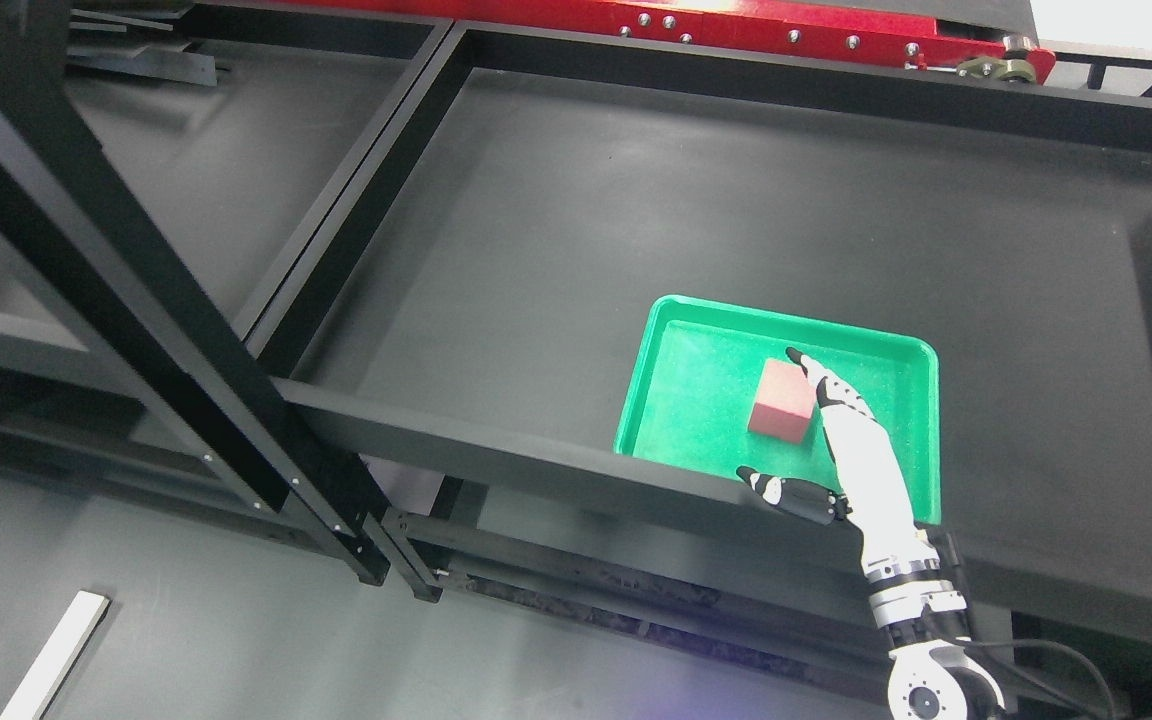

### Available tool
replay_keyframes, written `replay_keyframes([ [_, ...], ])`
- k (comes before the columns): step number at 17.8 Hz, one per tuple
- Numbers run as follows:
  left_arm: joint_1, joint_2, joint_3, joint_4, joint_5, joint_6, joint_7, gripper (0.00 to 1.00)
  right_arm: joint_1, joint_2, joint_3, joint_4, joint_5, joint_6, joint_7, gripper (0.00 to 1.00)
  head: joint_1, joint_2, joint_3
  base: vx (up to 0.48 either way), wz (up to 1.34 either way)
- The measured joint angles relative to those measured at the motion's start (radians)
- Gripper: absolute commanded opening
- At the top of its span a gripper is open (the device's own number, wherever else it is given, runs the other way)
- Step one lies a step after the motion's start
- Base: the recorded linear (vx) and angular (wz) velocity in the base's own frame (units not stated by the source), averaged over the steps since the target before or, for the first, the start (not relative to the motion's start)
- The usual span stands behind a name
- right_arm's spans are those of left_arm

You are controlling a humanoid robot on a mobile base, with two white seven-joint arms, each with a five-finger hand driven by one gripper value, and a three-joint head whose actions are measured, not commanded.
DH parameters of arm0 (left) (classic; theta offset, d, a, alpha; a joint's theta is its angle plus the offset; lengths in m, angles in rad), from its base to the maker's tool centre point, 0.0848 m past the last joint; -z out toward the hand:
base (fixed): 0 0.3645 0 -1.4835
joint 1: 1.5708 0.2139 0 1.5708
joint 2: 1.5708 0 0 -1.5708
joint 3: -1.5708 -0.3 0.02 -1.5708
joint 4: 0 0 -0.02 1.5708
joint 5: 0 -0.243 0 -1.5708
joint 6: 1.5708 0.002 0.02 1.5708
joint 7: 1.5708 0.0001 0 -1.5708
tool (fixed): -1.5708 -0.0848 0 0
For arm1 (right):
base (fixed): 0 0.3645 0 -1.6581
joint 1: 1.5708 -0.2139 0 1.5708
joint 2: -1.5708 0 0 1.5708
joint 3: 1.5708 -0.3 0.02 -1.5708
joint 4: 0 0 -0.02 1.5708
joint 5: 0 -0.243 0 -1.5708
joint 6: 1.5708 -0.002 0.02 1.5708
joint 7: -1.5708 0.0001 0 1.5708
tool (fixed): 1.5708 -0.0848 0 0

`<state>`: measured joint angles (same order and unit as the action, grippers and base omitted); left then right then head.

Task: Pick pink block from left shelf to tray
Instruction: 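Reach the right hand into the green tray beside the pink cube, then close the right hand fingers around the pink cube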

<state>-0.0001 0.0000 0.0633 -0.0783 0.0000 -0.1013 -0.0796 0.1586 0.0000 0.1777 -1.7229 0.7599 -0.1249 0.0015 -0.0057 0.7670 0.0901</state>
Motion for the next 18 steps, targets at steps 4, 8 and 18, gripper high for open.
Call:
replay_keyframes([
  [4,0.000,0.000,0.000,0.000,0.000,0.000,0.000,1.00,-0.001,0.000,0.000,0.000,0.004,0.024,0.048,1.00,0.0000,0.000,0.000,0.184,-0.01],
  [8,0.000,0.000,0.000,0.000,0.000,0.000,0.000,1.00,-0.002,0.000,0.001,0.001,0.012,0.037,0.081,1.00,0.0000,0.000,0.000,0.176,0.00],
  [18,0.000,0.000,0.000,0.000,0.000,0.000,0.000,1.00,0.032,0.000,0.001,0.003,0.055,0.002,0.118,1.00,0.0000,0.000,0.000,0.118,0.01],
])
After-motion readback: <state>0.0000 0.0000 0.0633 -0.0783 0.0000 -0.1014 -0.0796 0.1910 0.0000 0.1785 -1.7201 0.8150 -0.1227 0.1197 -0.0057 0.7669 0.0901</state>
